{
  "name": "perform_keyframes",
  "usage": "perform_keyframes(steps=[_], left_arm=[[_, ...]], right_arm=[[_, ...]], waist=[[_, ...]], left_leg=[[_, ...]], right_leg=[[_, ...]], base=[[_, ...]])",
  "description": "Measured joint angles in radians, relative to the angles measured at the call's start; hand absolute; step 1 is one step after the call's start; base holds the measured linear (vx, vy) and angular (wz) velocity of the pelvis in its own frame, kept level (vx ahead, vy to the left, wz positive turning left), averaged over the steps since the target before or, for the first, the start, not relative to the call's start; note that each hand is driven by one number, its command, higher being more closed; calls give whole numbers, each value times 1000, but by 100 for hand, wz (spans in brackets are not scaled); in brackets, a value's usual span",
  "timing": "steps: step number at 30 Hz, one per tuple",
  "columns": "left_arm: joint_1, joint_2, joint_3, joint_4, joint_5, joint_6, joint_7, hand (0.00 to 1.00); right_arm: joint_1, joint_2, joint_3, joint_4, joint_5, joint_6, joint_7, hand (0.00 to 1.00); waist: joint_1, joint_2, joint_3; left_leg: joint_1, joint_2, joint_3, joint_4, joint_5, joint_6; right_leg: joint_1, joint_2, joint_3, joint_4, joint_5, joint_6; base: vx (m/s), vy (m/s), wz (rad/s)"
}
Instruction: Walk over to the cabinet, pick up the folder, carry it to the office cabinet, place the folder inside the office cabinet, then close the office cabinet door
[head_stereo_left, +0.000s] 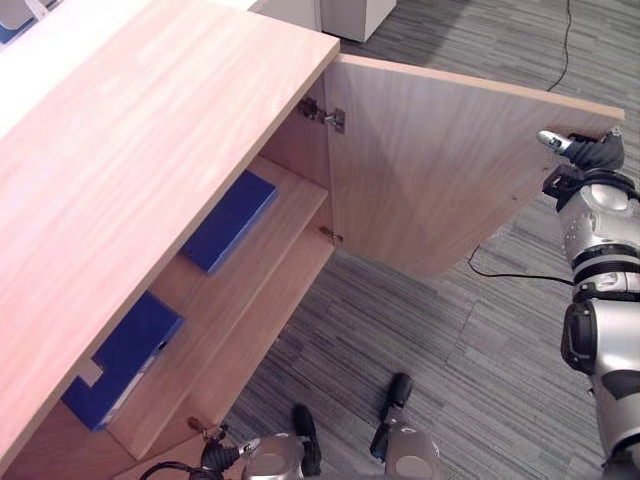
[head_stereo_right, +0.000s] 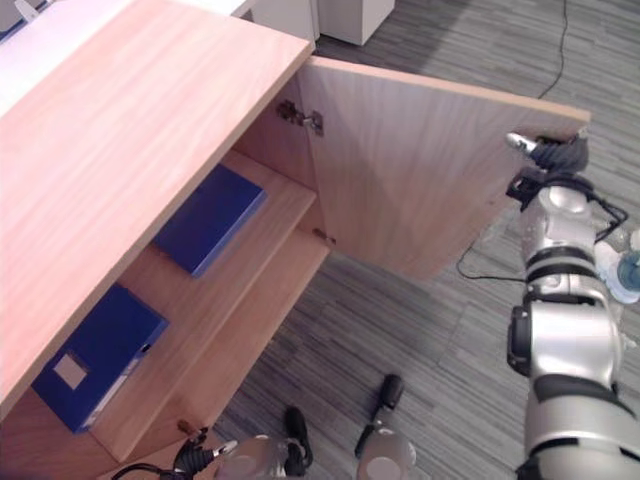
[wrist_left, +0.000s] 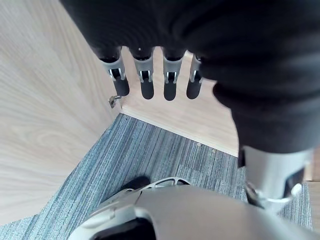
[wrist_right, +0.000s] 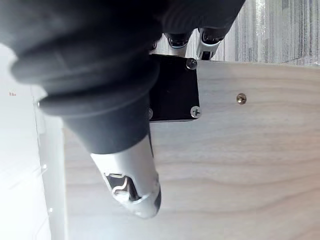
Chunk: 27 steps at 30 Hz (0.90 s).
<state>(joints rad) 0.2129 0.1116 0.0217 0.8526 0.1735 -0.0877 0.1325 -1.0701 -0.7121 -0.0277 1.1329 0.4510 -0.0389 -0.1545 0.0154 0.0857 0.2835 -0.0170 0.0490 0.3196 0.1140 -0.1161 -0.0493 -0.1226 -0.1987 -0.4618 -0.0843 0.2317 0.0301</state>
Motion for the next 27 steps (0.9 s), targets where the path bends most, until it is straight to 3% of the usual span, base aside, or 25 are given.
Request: perform_keyframes(steps=[6, 10, 12, 16, 20, 25, 27], left_arm=[[0, 7, 0, -1, 1, -5, -11, 0], [-1, 13, 4, -1, 9, -7, -20, 0], [-2, 15, 6, -1, 30, -7, -31, 0], [-13, 19, 10, 2, 73, -5, -42, 0], [-26, 19, 12, 12, 102, -4, -46, 0], [-70, 20, 19, 20, 115, 1, -52, 0], [-64, 20, 36, 25, 117, 7, -52, 0]], right_arm=[[18, -59, 200, -99, -1, 18, 69, 0], [165, -172, 356, -359, -1, 22, 105, 0], [270, -265, 446, -561, -4, 22, 182, 0], [419, -313, 562, -834, -49, 9, 329, 0], [530, -306, 687, -1031, -79, -28, 468, 0], [639, -210, 869, -1100, -192, -35, 617, 0], [710, -191, 906, -1100, -228, -30, 651, 0]], waist=[[-27, 0, 14], [-37, -1, 16], [-64, 0, 15], [-82, -2, -6], [-77, -15, -64], [-10, -37, -104], [-1, -48, -104]], left_leg=[[-7, 9, 1, 22, -6, 0], [-14, 43, 18, 49, -23, -12], [-17, 65, 29, 66, -34, -18], [-13, 100, 28, 70, -37, -25], [-11, 121, 23, 65, -30, -38], [-19, 119, 7, 63, -20, -36], [-21, 112, 2, 54, -13, -39]], right_leg=[[0, 6, 10, 0, 5, -1], [-8, 34, 31, -1, 3, -4], [-12, 60, 43, -1, -3, -12], [-19, 102, 59, -1, -11, -27], [-19, 126, 61, -1, -19, -39], [-20, 124, 57, -6, -17, -43], [-23, 118, 54, -6, -16, -44]], base=[[-70, -14, -6], [-56, -55, -22], [-19, -77, -28], [2, -80, -23], [-2, -53, -4], [-45, -8, 10], [-6, 29, 9]])
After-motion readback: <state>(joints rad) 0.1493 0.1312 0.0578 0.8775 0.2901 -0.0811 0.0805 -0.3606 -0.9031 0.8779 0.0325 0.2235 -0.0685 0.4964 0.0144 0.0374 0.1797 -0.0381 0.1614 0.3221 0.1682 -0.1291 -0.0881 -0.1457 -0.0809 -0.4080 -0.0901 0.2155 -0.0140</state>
